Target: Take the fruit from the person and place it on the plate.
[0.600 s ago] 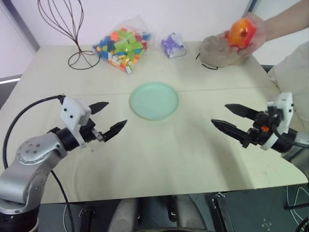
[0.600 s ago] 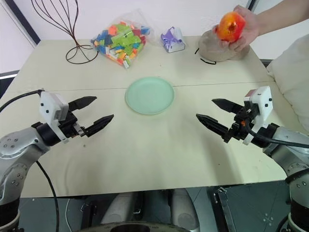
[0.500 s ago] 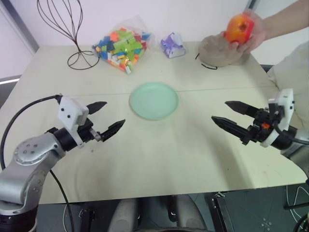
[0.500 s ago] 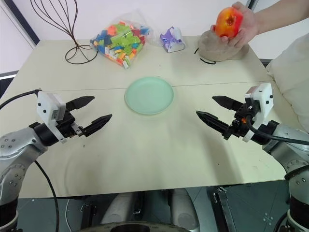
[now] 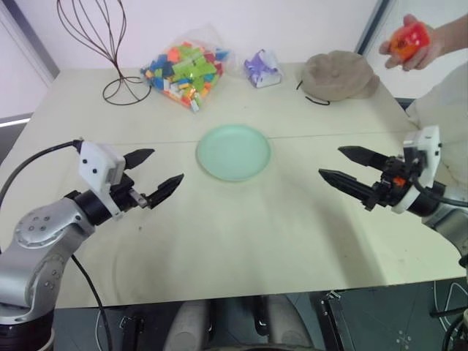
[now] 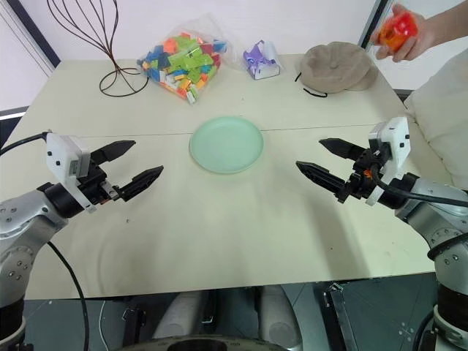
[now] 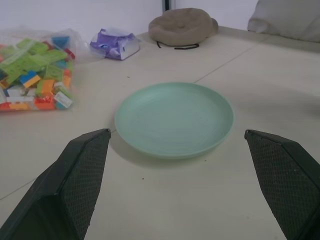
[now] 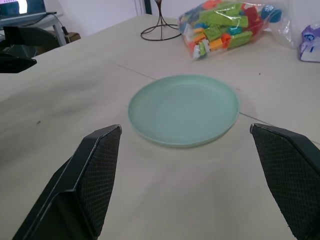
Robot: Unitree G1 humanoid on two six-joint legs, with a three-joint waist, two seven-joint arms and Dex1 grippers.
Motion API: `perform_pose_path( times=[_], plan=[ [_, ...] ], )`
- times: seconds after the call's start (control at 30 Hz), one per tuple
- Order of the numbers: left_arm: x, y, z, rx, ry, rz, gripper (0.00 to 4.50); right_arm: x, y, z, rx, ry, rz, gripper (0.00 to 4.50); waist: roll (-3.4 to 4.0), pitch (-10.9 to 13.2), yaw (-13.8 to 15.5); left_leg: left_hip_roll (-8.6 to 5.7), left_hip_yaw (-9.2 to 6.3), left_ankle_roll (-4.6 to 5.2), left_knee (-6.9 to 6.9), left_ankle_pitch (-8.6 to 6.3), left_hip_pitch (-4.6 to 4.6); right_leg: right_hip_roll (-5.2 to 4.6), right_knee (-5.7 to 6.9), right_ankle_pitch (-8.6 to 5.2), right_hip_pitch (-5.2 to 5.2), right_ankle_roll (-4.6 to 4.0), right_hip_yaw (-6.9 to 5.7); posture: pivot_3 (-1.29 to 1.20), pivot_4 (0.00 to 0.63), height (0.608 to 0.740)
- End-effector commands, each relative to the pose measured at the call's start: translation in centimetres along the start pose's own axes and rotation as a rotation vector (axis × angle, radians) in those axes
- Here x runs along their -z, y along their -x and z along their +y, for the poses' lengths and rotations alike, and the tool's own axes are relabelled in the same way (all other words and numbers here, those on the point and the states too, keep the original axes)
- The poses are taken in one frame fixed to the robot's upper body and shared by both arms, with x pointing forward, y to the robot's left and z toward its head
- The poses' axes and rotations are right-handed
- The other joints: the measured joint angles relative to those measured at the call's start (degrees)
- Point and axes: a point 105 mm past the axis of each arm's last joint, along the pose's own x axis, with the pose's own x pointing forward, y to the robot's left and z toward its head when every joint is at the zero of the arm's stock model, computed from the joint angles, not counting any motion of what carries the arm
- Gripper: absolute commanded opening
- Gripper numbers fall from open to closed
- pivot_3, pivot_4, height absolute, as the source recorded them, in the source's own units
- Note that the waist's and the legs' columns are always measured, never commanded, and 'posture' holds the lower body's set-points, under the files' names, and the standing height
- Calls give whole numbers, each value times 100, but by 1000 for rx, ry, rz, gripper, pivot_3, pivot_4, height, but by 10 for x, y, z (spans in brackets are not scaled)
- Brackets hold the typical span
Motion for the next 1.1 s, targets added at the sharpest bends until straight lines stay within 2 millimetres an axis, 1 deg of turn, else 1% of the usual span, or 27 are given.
perform_pose_path(
  times=[0.03, 0.93, 1.1],
  plan=[
    [-8, 3, -1, 2, -27, -17, 4500, -11, 0, 0, -9, 46, -24, 4230, 0, 0, -1, 0, 0, 0, 0, 0, 0, 0, 0, 0, 0, 0, 0, 0, 150, 740],
    [-6, 0, -6, 41, -6, -18, 4500, -12, 1, 0, -2, 47, -17, 4230, 0, 0, 1, 0, 0, 0, 0, 0, 0, -1, 0, 0, 0, 0, 1, 0, 150, 740],
    [-6, -2, -6, 38, -6, -26, 4500, -15, -2, -2, 17, 54, -35, 4230, 0, 0, 1, 0, 0, 0, 0, 0, 0, 0, 0, 1, 0, 0, 1, 0, 150, 740]
  ],
)
